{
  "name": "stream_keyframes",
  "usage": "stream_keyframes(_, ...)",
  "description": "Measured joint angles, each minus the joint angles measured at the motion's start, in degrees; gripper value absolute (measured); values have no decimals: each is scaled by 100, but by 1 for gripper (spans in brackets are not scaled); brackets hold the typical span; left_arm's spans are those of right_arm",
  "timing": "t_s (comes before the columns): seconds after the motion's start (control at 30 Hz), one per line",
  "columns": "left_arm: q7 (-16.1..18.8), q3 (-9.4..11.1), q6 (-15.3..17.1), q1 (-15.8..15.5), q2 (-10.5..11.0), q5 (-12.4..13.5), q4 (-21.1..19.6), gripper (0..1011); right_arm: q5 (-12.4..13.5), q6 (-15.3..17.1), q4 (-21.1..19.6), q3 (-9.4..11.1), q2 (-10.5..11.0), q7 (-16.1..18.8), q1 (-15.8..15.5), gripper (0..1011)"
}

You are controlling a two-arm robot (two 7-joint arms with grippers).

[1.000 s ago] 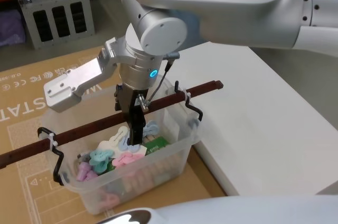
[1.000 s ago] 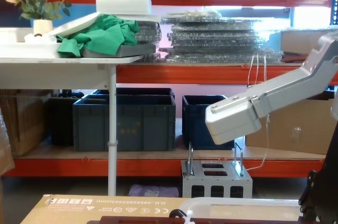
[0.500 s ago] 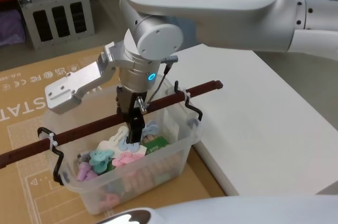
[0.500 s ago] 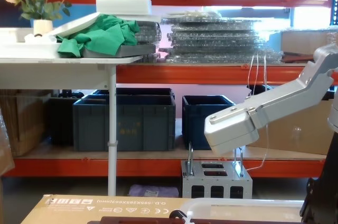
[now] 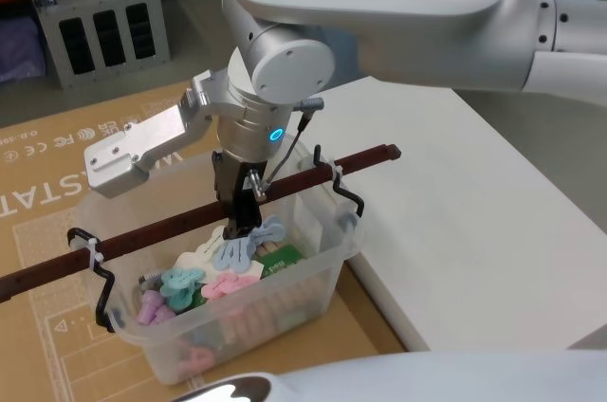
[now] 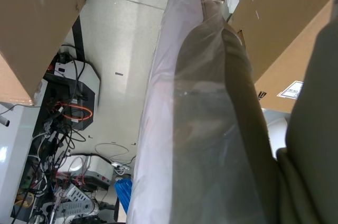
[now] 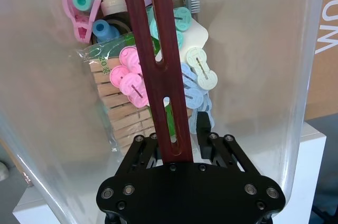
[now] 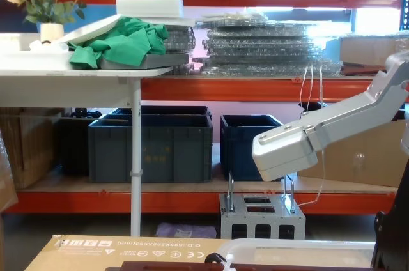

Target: Use one hand to grasp the basket and place it at the designated location.

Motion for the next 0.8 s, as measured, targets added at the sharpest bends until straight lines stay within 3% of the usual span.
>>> stream_keyframes(0.37,0,0,0,0,0,0,0,0,-12,8,-57,29,45,-10,-29,15)
stream_keyframes(0.57,0,0,0,0,0,-1,-2,0,-28,-1,-91,50,92,-10,-36,1)
stream_keyframes(0.8,0,0,0,0,0,-1,-1,0,173,-49,-68,204,238,0,1,0)
